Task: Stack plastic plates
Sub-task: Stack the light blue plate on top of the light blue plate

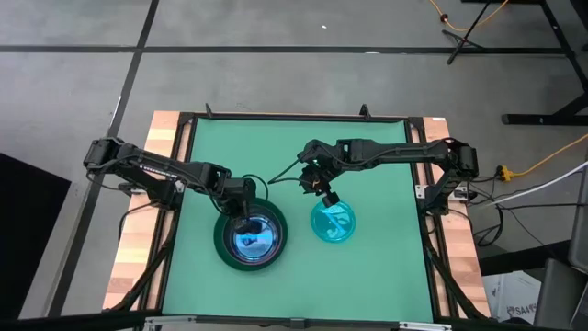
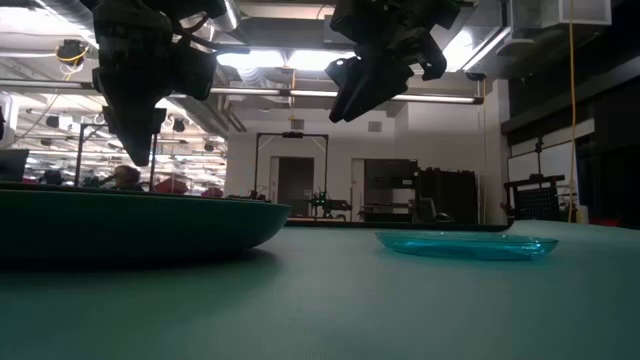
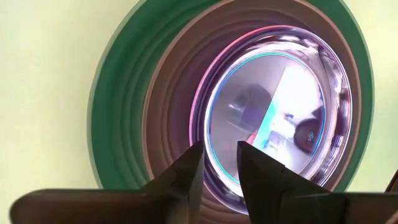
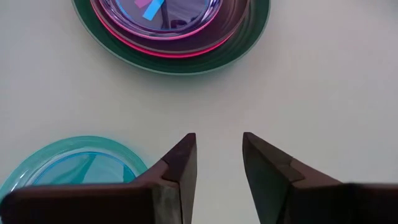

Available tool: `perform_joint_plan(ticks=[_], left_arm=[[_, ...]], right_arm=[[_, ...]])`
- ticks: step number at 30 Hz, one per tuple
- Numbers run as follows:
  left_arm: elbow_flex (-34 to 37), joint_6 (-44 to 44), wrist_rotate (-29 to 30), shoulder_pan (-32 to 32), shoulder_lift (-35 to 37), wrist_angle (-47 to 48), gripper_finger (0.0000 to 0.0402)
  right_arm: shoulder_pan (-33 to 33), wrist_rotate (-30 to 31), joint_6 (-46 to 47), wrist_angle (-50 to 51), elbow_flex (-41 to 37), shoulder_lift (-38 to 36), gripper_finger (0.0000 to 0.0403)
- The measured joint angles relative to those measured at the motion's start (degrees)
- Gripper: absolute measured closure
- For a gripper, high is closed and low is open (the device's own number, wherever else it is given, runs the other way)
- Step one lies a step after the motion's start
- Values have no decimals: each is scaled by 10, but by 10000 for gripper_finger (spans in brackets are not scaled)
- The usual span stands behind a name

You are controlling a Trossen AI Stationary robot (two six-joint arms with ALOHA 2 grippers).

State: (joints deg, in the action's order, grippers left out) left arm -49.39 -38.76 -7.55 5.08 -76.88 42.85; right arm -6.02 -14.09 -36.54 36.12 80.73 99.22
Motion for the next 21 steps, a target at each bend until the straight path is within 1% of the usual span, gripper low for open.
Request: perform_joint_plan(ticks=[12,21], left_arm=[[0,0,0,0,0,0,330],[0,0,0,0,0,0,339]], right_arm=[[0,0,0,2,0,0,283],[1,0,0,51,0,0,283]])
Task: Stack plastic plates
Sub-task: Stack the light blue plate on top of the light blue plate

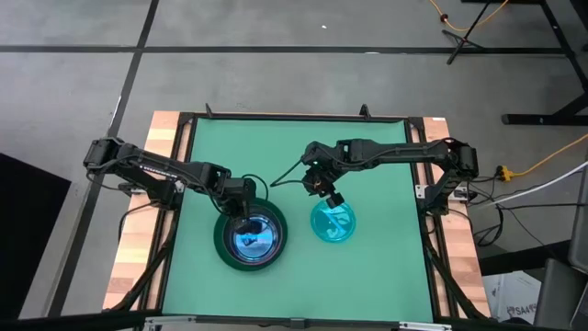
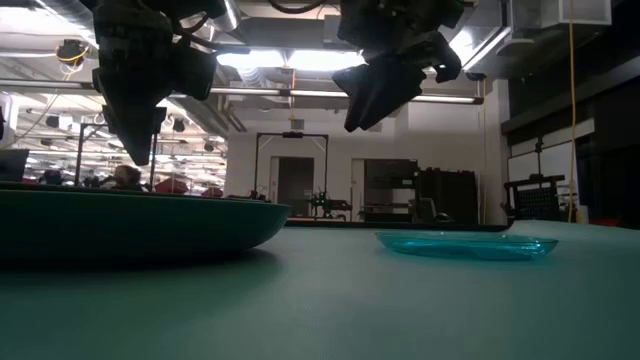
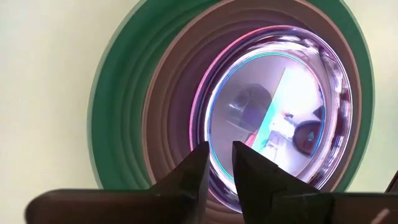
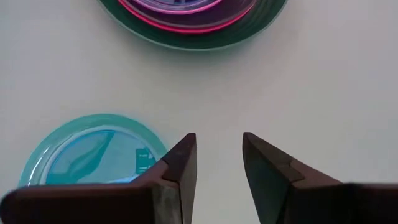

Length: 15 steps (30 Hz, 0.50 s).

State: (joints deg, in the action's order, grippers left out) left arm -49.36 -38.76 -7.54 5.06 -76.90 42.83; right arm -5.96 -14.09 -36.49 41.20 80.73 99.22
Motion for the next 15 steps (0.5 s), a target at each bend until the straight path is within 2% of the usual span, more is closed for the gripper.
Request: perform_joint_plan(ticks=[15], left_arm=[[0,0,11,0,0,0,340]], right_arm=[[-1,0,-14,80,0,-49,283]])
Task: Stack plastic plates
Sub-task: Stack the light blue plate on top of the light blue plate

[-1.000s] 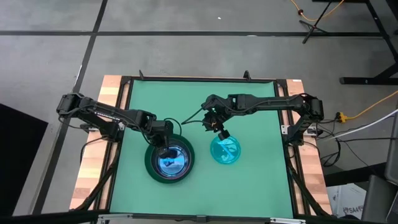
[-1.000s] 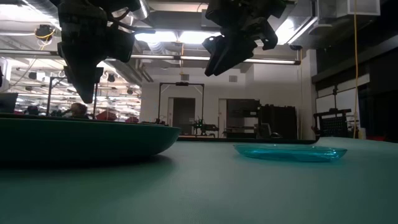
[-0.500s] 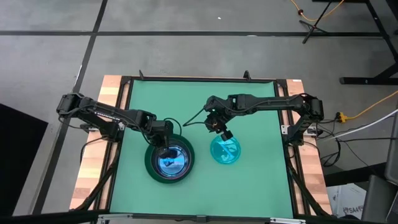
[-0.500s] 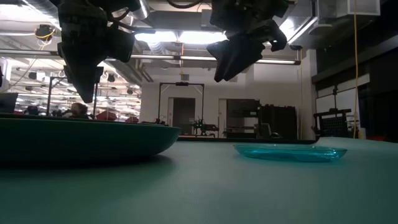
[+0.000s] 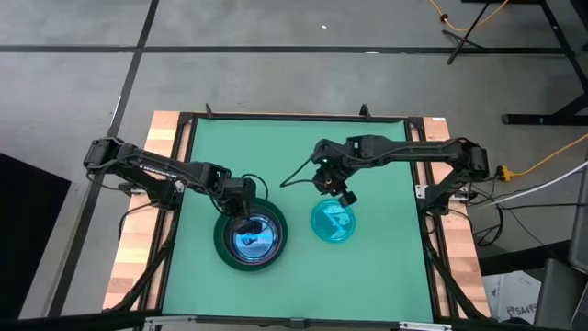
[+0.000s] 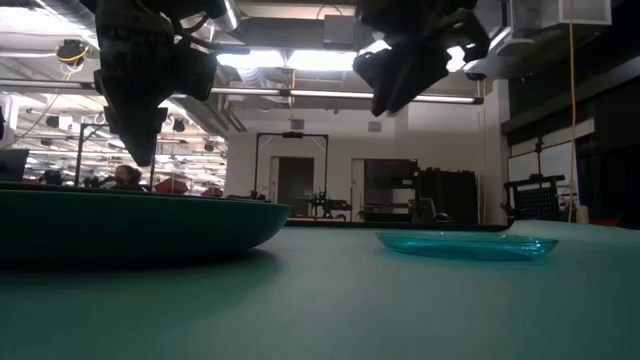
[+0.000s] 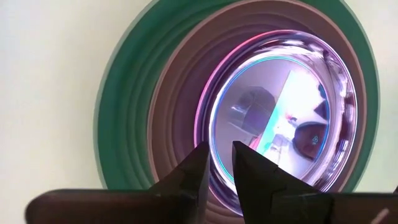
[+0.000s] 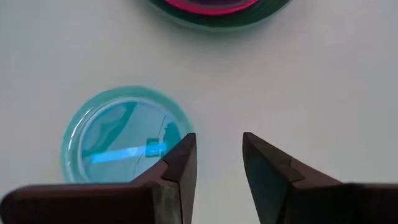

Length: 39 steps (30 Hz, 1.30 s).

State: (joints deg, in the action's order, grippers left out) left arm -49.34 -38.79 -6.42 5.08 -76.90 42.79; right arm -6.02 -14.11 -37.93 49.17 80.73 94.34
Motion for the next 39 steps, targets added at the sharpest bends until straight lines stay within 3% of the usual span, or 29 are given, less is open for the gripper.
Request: perform_joint_plan(ticks=[10,33,39], left_arm=[[0,0,0,0,0,0,340],[0,0,15,4,0,0,340],[0,0,15,3,0,0,340]], right_arm=[[0,0,-4,27,-47,-2,283],[-52,-1,30,-168,-229,1,283],[-66,-42,40,-210,-274,1,283]])
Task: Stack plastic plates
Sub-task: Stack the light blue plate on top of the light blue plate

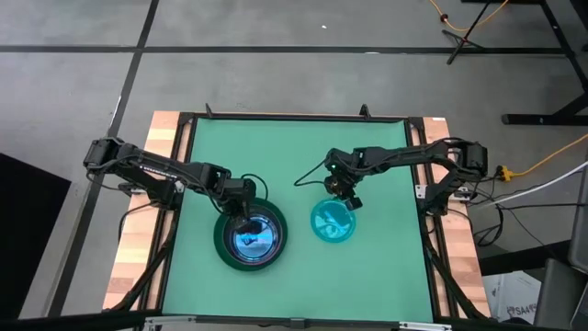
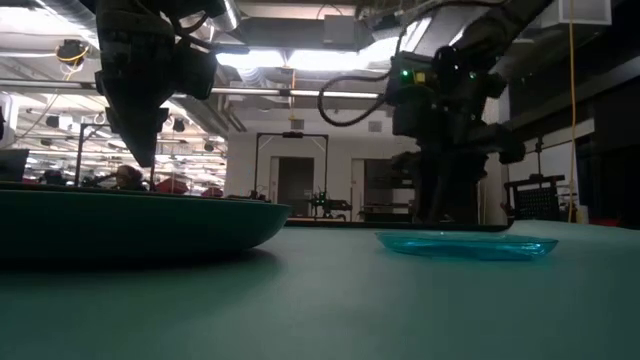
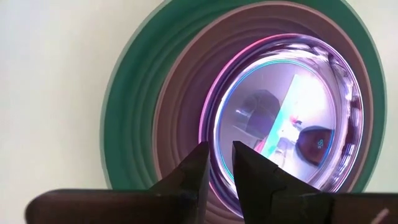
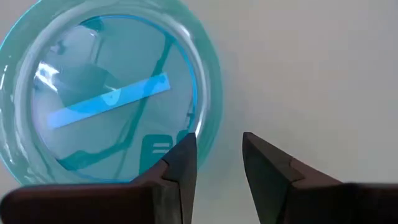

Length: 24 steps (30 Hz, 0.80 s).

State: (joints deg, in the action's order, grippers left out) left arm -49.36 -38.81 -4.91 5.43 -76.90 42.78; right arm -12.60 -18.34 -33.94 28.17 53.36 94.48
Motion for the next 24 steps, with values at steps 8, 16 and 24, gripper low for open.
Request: perform_joint_plan(ticks=[8,16,24], left_arm=[[0,0,0,0,0,0,340],[0,0,0,0,0,0,340],[0,0,0,0,0,0,340]], right_arm=[[-2,-3,22,-19,-28,0,283],[-2,-4,55,-67,-60,0,283],[-2,-1,86,-77,-73,0,283]])
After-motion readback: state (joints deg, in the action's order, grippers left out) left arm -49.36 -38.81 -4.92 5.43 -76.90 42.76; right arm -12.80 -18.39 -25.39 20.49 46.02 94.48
